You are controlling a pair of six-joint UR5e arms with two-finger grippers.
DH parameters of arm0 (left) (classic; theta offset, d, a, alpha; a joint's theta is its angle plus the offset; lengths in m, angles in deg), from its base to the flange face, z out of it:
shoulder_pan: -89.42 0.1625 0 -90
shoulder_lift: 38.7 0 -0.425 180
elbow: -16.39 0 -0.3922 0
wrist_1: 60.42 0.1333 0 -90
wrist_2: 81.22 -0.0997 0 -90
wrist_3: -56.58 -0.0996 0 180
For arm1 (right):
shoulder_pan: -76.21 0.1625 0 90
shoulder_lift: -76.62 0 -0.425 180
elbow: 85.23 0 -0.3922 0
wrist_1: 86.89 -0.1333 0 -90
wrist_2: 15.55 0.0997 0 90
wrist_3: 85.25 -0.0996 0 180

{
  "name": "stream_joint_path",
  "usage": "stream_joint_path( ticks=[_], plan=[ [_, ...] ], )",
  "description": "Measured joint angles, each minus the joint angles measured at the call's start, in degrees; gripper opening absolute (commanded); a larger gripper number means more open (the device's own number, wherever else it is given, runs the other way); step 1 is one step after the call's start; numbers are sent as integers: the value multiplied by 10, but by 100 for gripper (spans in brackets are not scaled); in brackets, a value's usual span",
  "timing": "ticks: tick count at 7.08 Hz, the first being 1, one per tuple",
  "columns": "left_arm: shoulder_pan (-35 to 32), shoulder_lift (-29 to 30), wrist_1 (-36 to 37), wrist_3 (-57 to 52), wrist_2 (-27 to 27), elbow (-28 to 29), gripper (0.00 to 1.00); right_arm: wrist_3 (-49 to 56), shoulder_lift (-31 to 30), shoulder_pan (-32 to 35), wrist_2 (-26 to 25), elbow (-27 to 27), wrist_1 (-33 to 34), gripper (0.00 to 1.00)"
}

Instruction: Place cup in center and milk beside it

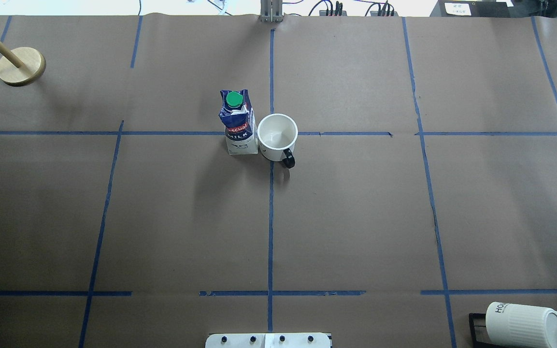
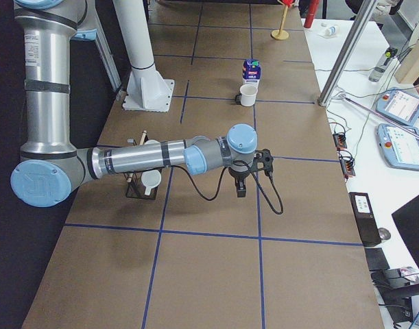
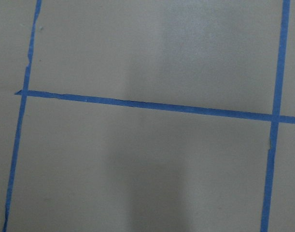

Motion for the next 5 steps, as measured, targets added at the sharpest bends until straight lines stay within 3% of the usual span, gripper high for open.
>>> stream_joint_path(
  ticks=[5],
  plan=[
    [-7, -14, 9, 12, 0, 21, 100, 34, 1, -10, -18, 24, 9, 100]
  ],
)
